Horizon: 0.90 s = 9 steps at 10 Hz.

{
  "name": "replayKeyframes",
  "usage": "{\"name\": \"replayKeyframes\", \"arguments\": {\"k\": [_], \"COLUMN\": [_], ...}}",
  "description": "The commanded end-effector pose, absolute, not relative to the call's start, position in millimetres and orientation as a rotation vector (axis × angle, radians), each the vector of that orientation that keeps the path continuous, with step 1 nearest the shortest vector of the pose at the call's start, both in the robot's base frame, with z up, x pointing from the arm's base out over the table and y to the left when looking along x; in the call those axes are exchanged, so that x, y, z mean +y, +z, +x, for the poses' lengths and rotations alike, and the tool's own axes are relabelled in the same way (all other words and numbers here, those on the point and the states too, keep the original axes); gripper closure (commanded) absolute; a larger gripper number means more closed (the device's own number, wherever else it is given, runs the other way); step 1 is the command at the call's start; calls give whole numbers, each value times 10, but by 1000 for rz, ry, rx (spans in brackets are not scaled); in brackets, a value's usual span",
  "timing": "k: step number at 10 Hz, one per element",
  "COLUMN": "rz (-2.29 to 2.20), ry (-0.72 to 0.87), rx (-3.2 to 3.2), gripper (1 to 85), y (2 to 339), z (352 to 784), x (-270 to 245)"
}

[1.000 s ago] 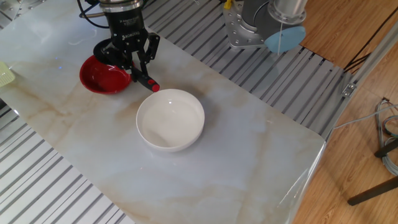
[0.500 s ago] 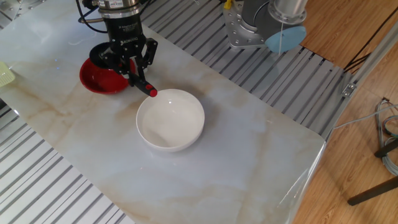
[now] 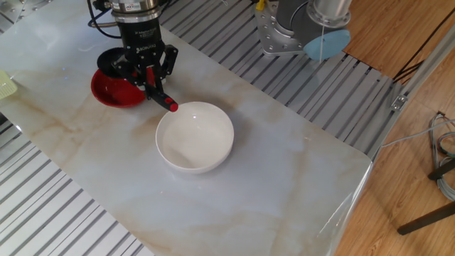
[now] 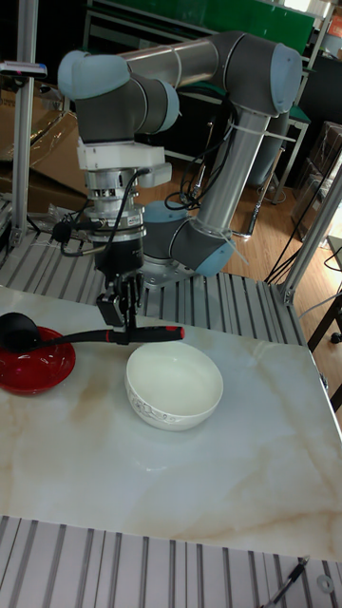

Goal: Scoop water with a large spoon from one bowl to another

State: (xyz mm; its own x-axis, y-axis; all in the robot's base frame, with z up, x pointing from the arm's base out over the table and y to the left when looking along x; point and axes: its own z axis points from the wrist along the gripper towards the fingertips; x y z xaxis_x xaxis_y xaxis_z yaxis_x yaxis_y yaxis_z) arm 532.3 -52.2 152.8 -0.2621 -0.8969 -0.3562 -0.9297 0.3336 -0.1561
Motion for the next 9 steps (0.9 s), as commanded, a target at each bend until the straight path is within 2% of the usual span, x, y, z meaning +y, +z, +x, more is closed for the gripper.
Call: {"name": "replayKeyframes", "arguments": {"k": [1, 6, 9], "rz": [-1600, -1573, -1624], "ry": [125, 134, 77], "rx": [2186, 2166, 2209], "gripper": [843, 843, 843], "y": [1580, 1523, 1447], "z": [5389, 5476, 5415], "x": [-450, -319, -486]}}
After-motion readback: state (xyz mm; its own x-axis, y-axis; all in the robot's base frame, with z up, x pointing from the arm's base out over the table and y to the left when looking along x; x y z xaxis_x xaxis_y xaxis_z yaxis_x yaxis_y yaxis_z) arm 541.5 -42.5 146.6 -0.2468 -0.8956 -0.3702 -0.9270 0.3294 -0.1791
